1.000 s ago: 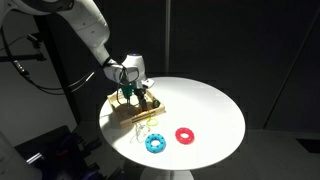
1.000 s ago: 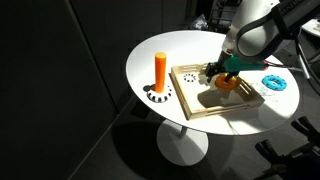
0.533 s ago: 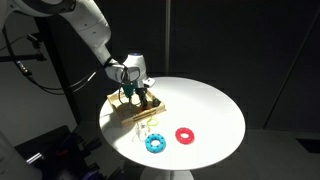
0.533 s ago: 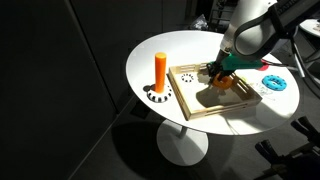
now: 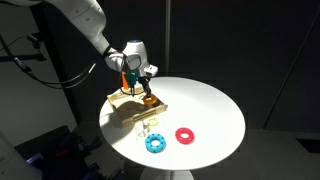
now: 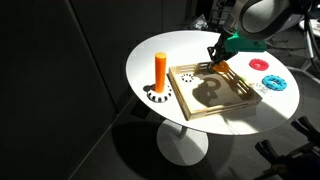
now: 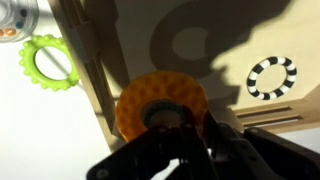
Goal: Remove the orange object from the wooden tray
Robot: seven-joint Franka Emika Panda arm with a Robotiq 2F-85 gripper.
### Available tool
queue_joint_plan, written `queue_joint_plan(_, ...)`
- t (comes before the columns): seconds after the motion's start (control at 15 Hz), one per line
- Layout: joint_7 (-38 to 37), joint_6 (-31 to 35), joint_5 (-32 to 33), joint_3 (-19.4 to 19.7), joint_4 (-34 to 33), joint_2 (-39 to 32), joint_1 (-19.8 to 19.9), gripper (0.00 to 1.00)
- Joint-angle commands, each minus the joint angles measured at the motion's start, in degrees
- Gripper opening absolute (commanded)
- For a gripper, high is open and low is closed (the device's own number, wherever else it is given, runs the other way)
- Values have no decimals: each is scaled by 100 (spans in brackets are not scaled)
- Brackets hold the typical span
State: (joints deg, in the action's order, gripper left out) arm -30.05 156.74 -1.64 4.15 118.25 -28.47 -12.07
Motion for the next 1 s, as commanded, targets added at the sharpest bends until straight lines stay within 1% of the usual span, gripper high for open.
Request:
queue_joint_plan(0.0,-141,-156,143,305,317,532,-116,5)
queue_joint_plan(0.27,-420,-163,535,736,666,769,-134,5)
queue_joint_plan(0.4,-679,-141,826,1011,907,838,-152,5)
queue_joint_plan(0.53,-897,-174,1081,1201,1111,878,-131,5)
queue_joint_plan(0.6,-982,-194,1193,1276,1219,891,-119,6)
queue_joint_plan(0.67,-1078,-225,1311,1345,1306,897,-119,37)
queue_joint_plan(0.73,-1130,-246,1377,1376,1382,907,-101,39)
queue_joint_plan(0.8,-1150,-285,1421,1379,1443,924,-82,44)
queue_joint_plan(0.87,-1107,-346,1399,1331,1497,959,-36,53)
queue_joint_plan(0.93,-951,-477,1246,1197,1544,1029,69,60)
